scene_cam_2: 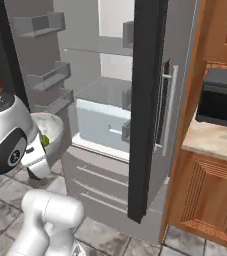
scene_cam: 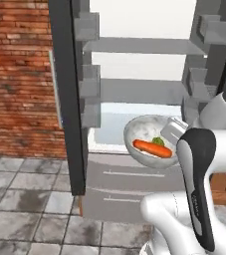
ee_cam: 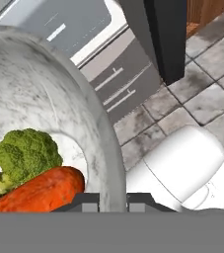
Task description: Place the bowl with the broccoli and carrot on the top shelf of the fridge. Place the bowl with the steaks on the second highest shelf of the fridge.
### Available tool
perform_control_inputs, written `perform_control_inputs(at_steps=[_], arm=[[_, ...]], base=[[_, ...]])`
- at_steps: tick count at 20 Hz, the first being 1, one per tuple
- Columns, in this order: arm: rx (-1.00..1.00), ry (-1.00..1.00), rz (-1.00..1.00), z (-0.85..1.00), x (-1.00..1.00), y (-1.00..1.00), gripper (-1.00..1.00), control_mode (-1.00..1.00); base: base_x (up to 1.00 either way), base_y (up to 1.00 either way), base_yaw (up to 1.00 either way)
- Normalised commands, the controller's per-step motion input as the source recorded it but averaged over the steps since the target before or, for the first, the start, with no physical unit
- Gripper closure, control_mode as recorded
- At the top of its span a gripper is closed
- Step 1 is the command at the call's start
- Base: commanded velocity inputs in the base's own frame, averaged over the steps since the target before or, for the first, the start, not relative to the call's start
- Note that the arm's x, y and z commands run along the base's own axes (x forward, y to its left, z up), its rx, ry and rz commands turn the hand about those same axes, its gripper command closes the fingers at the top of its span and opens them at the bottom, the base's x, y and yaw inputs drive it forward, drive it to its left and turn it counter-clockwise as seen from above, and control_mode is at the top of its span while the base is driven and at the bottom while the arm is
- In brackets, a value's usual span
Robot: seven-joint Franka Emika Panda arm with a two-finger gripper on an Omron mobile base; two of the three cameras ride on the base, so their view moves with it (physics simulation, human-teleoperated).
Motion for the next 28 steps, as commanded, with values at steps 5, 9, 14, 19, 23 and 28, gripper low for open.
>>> perform_control_inputs(at_steps=[5,9,14,19,23,28], arm=[[0.0,0.0,0.0,0.0,0.0,0.0,1.0,1.0],[0.0,0.0,0.0,0.0,0.0,0.0,1.0,1.0],[0.0,0.0,0.0,0.0,0.0,0.0,1.0,1.0],[0.0,0.0,0.0,0.0,0.0,0.0,1.0,1.0],[0.0,0.0,0.0,0.0,0.0,0.0,1.0,1.0],[0.0,0.0,0.0,0.0,0.0,0.0,1.0,1.0]], base=[[0.91,0.65,-0.69],[0.88,0.94,-0.54],[0.64,0.11,-0.32],[0.01,-0.39,-0.04],[-0.36,-0.1,0.0],[0.02,-0.02,-0.16]])
